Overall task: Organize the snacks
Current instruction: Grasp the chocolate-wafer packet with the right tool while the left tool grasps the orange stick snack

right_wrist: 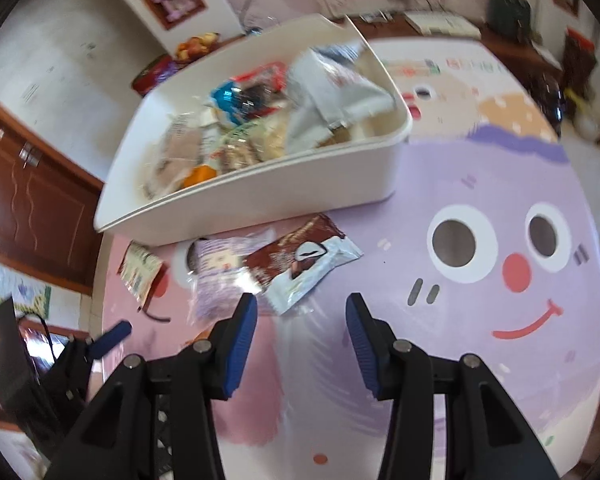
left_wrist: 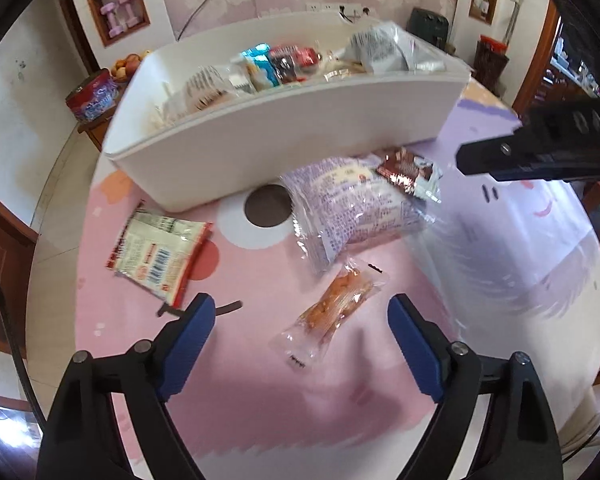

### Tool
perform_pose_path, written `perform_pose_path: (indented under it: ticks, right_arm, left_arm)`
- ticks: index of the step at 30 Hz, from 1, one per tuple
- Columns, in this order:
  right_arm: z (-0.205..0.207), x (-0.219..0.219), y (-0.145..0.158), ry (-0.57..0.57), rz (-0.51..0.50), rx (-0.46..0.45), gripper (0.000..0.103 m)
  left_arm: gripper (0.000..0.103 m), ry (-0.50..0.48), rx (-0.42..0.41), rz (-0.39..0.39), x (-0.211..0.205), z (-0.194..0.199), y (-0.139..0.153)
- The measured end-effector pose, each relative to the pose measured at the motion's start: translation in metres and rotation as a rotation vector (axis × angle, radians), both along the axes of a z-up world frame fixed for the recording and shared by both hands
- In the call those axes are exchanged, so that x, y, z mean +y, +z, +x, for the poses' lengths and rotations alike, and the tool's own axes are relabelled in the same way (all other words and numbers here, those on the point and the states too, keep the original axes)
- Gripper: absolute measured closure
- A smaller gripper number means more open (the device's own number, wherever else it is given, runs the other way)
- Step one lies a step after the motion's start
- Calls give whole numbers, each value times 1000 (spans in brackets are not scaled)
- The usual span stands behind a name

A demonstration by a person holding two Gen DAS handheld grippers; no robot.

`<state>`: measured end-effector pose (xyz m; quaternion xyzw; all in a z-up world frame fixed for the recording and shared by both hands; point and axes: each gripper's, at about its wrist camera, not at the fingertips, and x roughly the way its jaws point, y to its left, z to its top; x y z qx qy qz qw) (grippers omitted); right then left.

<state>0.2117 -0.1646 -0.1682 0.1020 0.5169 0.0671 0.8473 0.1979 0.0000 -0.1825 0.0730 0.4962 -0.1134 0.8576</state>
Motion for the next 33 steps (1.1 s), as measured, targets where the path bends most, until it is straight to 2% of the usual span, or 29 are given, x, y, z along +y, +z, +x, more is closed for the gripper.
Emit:
perform_pose_path:
  ticks: [5,11,12,20,23,26,28,33]
  right_arm:
    - [27,-9,-21,-65,80,63,56]
    - [53,-3,-39,-98,113,112,56]
    - [55,-2,-42,-103,113,118,56]
    - [70,6,-44,-149,83,125,54]
    - [72,14,-43,-148,31,111,54]
    - [69,27,-43,-103,-50,91,54]
    - [64,34,-44,-76,-108,73,57]
    - [40,44,-46,-27,-199,27,66]
  left_arm:
    - [22,-11,24,5,-7,10,-15]
    - [31,-17,41,7,-11,15,-26]
    - [35,-15,46,7,-11,16,-28]
    - [40,18,50,-38,-13,19,-32]
    - [44,28,43,-41,-10,19,-33]
    - [54,37,33,-44,-12,11,-31]
    - [64,45,25,-47,-12,6,-30]
    - [79,87,0,-67,-4,-7,-29]
